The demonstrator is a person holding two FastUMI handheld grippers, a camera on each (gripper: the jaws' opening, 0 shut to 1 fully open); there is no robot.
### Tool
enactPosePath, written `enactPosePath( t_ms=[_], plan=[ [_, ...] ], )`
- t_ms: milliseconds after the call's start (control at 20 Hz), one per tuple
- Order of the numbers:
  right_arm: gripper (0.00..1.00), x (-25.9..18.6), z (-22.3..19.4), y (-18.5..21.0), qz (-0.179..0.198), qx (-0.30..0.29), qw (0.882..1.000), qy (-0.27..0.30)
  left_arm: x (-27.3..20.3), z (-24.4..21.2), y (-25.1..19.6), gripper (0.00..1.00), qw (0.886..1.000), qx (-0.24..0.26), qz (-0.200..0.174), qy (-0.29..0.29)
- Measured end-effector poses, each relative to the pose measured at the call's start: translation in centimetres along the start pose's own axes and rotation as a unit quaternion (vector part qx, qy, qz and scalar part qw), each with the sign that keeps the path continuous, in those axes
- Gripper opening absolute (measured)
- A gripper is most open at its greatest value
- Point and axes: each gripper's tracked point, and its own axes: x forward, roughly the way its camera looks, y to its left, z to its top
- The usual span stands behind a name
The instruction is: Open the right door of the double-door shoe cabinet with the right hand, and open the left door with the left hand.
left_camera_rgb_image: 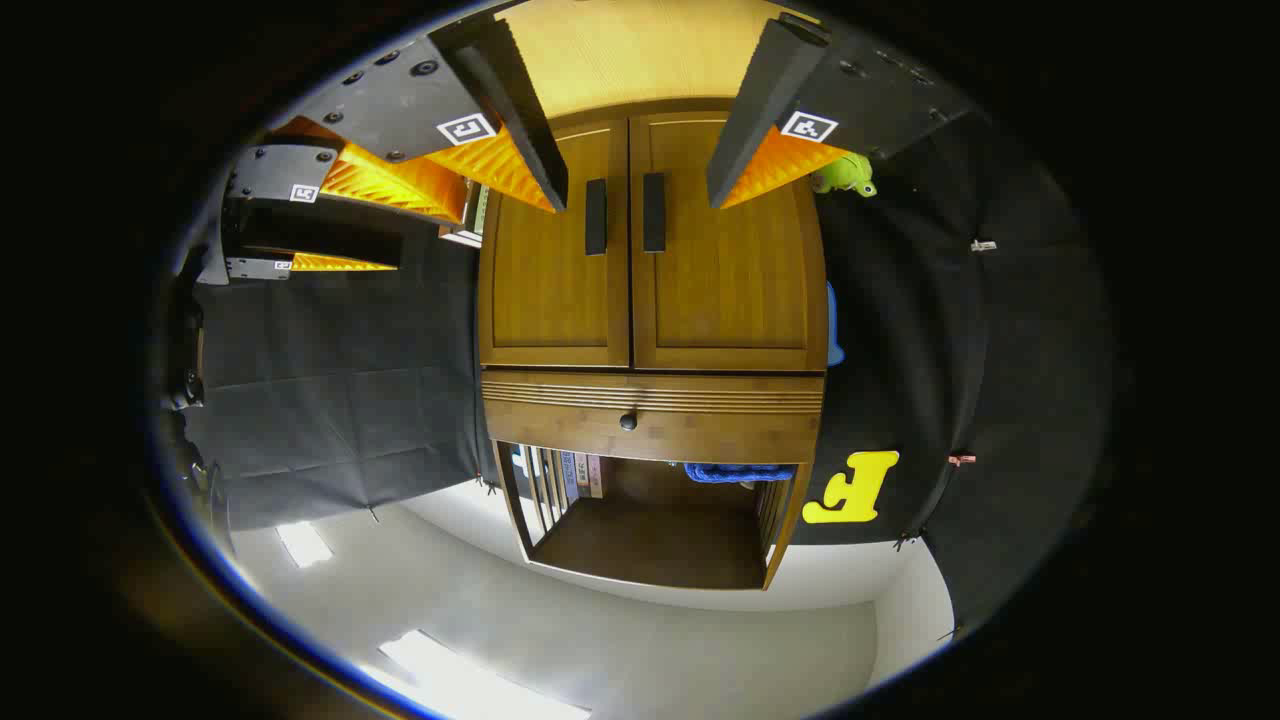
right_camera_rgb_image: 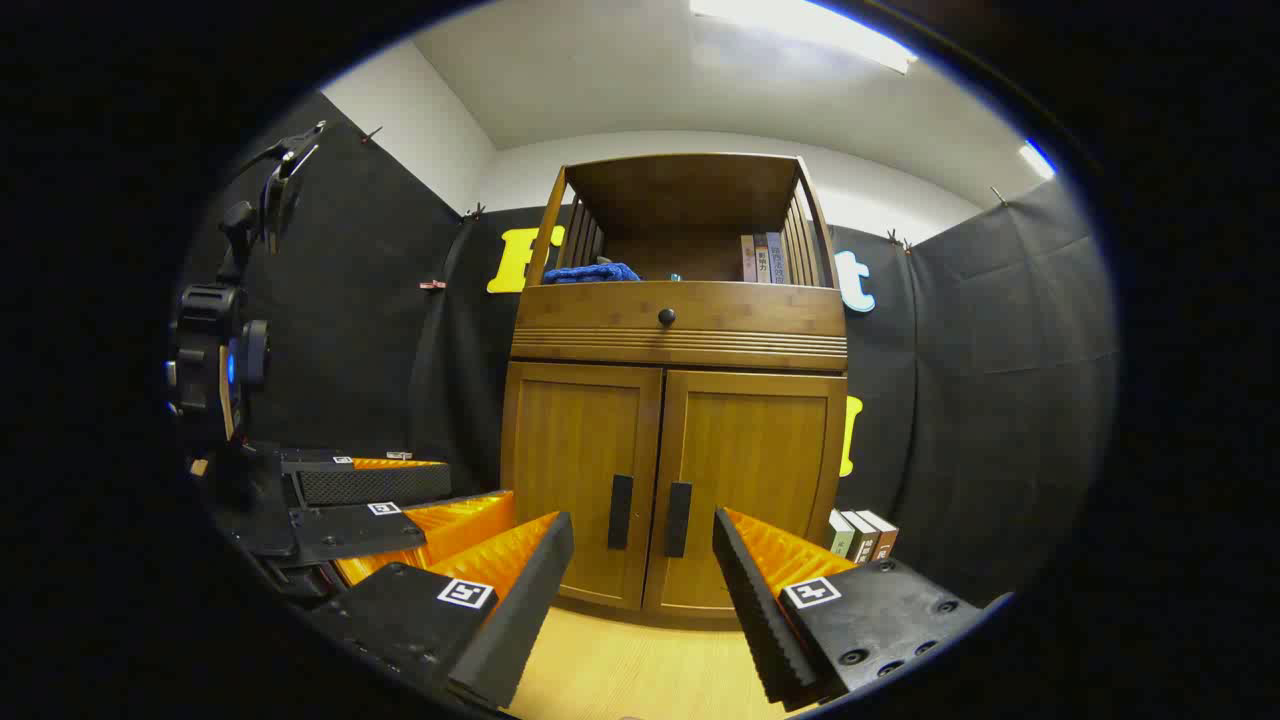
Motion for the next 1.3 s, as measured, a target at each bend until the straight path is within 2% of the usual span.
enactPosePath(
  t_ms=[750,850,1100,1300],
  plan=[
    [0.9,1.7,-0.4,-1.3,-0.015,-0.004,1.0,0.012,1.7,-0.3,0.9,0.9,1.0,-0.004,0.005,0.004],
    [0.95,1.7,-0.4,-1.3,-0.017,-0.007,1.0,0.009,1.7,-0.5,1.1,0.93,1.0,-0.004,0.007,0.005],
    [0.97,1.9,-0.6,-0.3,-0.001,-0.004,1.0,0.014,1.8,-0.3,1.7,0.93,1.0,-0.001,0.02,-0.002],
    [0.97,2.1,-1.0,0.0,0.005,0.006,1.0,0.023,1.7,-0.4,1.7,0.94,1.0,-0.019,0.008,-0.003]
  ],
)
